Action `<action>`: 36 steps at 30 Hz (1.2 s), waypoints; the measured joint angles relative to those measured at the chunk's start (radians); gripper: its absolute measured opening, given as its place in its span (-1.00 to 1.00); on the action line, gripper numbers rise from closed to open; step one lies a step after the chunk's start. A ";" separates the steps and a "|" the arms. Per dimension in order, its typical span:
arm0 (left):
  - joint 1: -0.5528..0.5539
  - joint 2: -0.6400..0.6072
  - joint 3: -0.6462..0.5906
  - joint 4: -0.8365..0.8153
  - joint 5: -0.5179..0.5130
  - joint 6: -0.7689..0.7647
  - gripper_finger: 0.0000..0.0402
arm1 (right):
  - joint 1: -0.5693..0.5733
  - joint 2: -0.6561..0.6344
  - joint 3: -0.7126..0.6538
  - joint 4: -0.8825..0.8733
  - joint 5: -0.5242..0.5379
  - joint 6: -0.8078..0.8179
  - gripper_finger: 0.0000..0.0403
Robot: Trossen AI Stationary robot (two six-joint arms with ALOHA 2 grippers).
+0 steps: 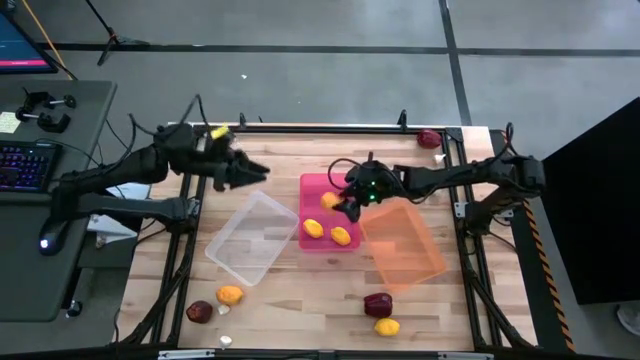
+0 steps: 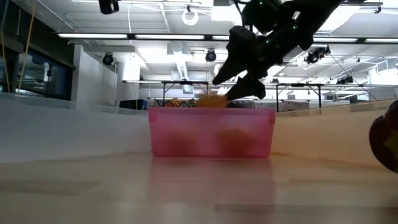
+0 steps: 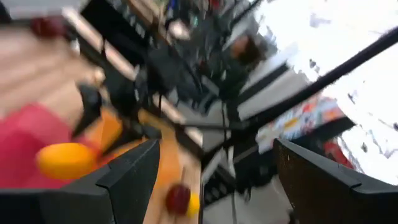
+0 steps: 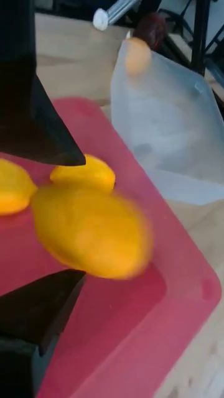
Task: Sort produce into baskets
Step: Put the yellow lemon into the red bin
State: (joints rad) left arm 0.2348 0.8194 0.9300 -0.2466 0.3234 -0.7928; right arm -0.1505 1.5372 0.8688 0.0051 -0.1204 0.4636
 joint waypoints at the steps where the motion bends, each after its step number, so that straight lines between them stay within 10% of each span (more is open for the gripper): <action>1: -0.028 0.005 0.012 -0.037 -0.011 0.004 0.48 | -0.006 -0.001 0.000 -0.007 -0.002 -0.015 0.42; 16: -0.632 0.205 0.090 -0.840 -0.197 0.063 0.48 | 0.063 -0.053 0.169 -0.018 0.003 0.252 0.54; 27: -1.226 0.384 -0.001 -0.722 -0.531 -0.019 0.48 | 0.205 -0.052 0.276 -0.030 0.167 0.319 0.54; 36: -1.348 0.603 -0.023 -0.551 -0.596 -0.008 0.48 | 0.252 -0.052 0.277 -0.090 0.192 0.322 0.54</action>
State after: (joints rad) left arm -1.1133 1.4228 0.9068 -0.7976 -0.2724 -0.8006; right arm 0.1011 1.4853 1.1454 -0.0846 0.0720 0.7860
